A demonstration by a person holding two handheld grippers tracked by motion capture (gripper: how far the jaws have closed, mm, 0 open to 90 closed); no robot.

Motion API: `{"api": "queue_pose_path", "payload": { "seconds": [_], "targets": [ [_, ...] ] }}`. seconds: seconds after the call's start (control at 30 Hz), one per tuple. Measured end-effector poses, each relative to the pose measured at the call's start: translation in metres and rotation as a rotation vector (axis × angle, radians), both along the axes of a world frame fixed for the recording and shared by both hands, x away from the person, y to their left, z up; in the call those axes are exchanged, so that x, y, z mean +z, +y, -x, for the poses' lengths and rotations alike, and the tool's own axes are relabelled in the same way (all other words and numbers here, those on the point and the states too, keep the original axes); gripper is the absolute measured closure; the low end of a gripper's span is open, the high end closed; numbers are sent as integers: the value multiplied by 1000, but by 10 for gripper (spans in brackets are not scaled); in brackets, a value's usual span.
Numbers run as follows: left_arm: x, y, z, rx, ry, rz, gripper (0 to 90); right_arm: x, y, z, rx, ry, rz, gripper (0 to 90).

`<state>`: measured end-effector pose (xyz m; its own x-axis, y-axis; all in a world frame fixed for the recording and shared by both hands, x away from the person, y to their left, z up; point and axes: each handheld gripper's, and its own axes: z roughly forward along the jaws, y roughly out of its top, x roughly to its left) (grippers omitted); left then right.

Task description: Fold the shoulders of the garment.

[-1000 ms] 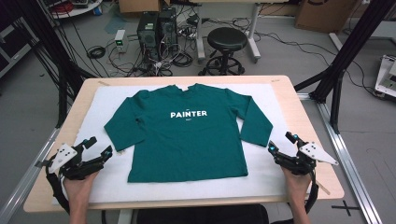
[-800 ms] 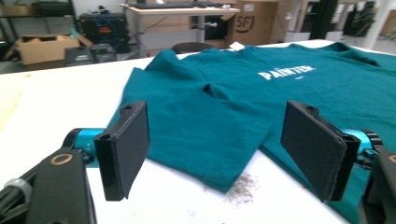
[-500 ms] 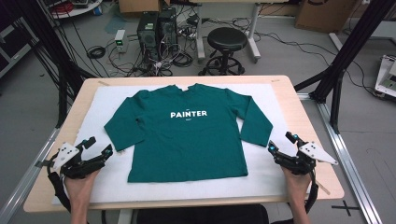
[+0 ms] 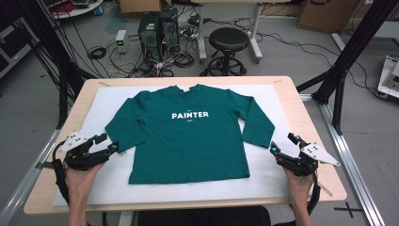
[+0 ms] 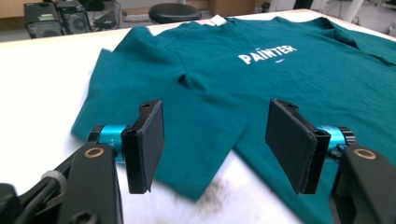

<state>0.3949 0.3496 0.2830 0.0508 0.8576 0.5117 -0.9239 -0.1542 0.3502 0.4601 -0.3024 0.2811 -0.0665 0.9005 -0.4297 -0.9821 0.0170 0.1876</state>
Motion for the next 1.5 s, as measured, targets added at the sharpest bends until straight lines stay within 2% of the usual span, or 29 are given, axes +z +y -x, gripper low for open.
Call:
{"api": "queue_pose_path", "payload": {
  "seconds": [0.07, 0.2, 0.27, 0.5, 0.63, 0.8, 0.87, 1.03, 1.17, 1.23, 1.43, 1.5],
  "targets": [
    [7, -6, 6, 31, 7, -26, 434, 0, 0, 0, -2, -2, -1, 207],
    [21, -18, 11, 93, 40, -44, 454, 0, 0, 0, -2, -3, -3, 207],
    [25, -23, 9, 118, 58, -59, 472, 0, 0, 0, -2, -2, -4, 207],
    [31, -33, -4, 215, 158, -60, 515, 0, 1, 0, -5, 3, -5, 207],
    [37, -33, -15, 221, 223, -41, 526, 0, 1, 0, -8, 3, -4, 207],
    [43, -32, -26, 231, 275, -31, 525, 1, 1, 0, -6, 9, -8, 207],
    [44, -34, -29, 249, 282, -26, 524, 1, 1, 0, -9, 9, -9, 207],
    [45, -35, -31, 251, 283, -23, 523, 1, 2, 0, -15, 11, -14, 207],
    [46, -36, -35, 272, 290, -4, 530, 1, 2, 1, -18, 14, -15, 207],
    [45, -37, -36, 271, 281, 0, 539, 1, 2, 1, -15, 17, -18, 207],
    [44, -37, -38, 268, 262, 34, 627, 2, 2, 1, -18, 19, -24, 207],
    [43, -37, -38, 282, 252, 28, 656, 2, 2, 1, -23, 19, -24, 207]
  ]
}}
